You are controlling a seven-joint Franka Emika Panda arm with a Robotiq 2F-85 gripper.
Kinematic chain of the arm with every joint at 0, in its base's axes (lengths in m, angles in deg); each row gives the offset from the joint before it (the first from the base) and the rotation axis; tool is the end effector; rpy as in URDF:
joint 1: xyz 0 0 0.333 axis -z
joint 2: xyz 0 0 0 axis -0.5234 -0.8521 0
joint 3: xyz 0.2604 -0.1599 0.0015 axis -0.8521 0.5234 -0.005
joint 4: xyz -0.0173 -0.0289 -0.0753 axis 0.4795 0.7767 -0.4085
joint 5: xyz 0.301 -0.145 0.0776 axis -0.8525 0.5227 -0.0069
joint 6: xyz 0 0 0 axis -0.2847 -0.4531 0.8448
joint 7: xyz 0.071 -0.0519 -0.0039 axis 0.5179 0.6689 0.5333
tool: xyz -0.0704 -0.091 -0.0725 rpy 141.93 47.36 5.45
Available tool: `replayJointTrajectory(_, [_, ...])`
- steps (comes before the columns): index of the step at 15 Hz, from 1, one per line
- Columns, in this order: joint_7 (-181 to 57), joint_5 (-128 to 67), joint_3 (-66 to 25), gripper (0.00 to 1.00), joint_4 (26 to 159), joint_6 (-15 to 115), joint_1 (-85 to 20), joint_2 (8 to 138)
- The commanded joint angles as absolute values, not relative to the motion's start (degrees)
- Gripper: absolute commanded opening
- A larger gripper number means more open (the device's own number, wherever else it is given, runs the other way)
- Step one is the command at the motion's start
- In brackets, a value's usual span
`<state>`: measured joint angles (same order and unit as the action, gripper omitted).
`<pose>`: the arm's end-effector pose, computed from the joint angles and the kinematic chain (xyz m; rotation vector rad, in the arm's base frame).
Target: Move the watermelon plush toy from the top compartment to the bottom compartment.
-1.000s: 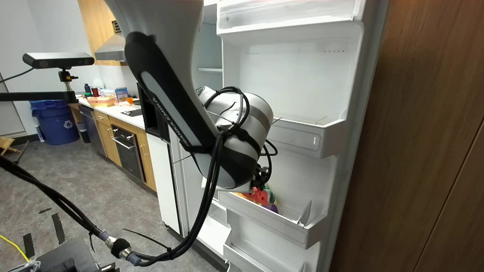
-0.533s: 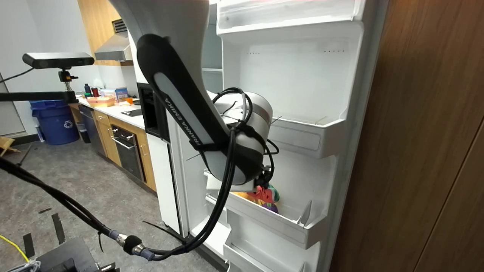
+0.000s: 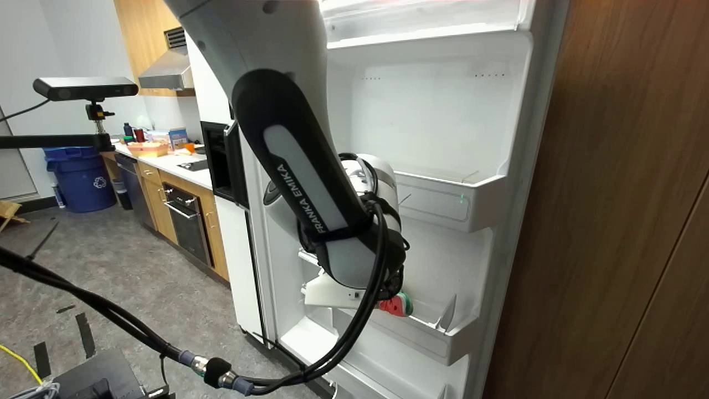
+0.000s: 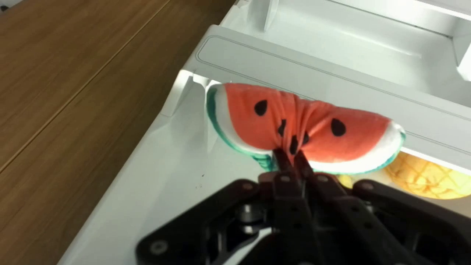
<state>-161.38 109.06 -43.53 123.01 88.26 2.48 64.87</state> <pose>0.4825 -0.0770 0.2028 2.7061 0.4318 0.9017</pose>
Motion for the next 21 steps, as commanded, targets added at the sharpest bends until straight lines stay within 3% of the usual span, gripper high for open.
replayJointTrajectory(1, [-160.7, 111.4, -51.5, 0.01, 122.9, 83.4, 9.9, 62.2])
replayJointTrajectory(4, [-158.3, 110.9, -57.2, 0.01, 123.8, 81.0, 15.3, 61.2])
replayJointTrajectory(5, [-160.9, 110.8, -52.9, 0.01, 123.4, 82.5, 10.8, 62.1])
replayJointTrajectory(6, [-160.7, 110.7, -53.6, 0.05, 123.5, 82.3, 11.4, 61.9])
replayJointTrajectory(15, [-160.6, 110.7, -55.2, 0.01, 123.5, 80.8, 11.8, 61.5])
replayJointTrajectory(21, [-160.1, 104.7, -55.8, 0.01, 121.5, 71.5, 0.7, 57.1])
